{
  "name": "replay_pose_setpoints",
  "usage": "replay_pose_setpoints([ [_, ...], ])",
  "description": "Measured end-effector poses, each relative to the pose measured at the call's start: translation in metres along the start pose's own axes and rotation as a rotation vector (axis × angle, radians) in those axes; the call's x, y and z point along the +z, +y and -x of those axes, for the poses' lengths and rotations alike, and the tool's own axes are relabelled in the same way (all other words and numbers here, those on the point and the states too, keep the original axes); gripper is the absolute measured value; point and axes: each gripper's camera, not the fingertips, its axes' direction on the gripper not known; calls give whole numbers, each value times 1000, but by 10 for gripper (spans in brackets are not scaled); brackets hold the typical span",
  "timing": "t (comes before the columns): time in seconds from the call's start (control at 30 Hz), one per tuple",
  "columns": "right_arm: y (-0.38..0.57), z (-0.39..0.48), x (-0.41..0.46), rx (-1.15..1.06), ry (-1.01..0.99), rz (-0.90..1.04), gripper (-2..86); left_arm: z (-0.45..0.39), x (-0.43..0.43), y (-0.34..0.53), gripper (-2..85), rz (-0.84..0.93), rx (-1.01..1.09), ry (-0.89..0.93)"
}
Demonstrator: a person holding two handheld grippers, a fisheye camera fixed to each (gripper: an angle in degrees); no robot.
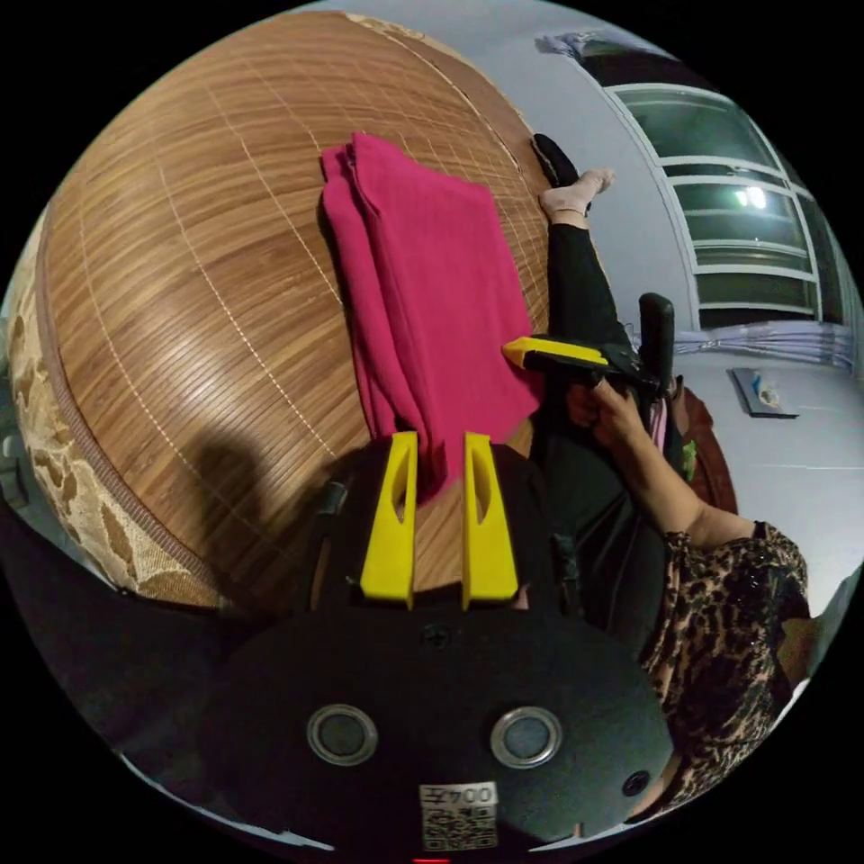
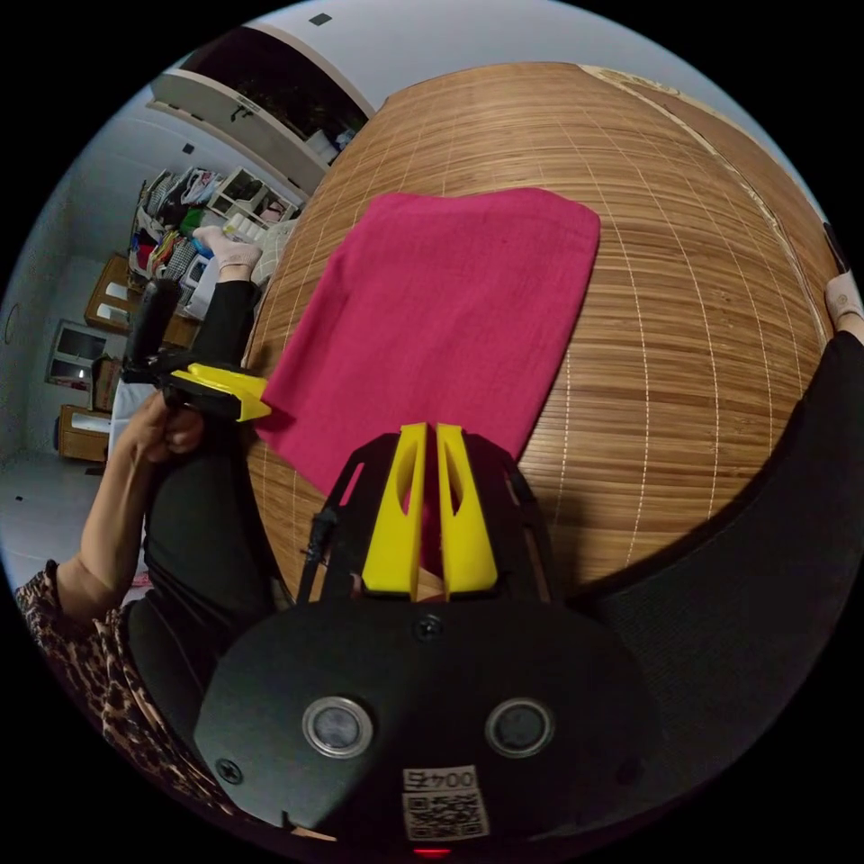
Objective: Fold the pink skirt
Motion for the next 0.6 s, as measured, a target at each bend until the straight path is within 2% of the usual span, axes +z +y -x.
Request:
replay_pose_setpoints([
  [0.2,0,-4,0,7,-10,0,28,18,6,-12,58,87,-38,32],
  [0.37,0,-7,-1,11,-17,0,20,23,-5,-16,60,15,-34,32],
  [0.6,-3,-8,-4,11,-19,2,6,18,1,-40,77,4,42,39],
])
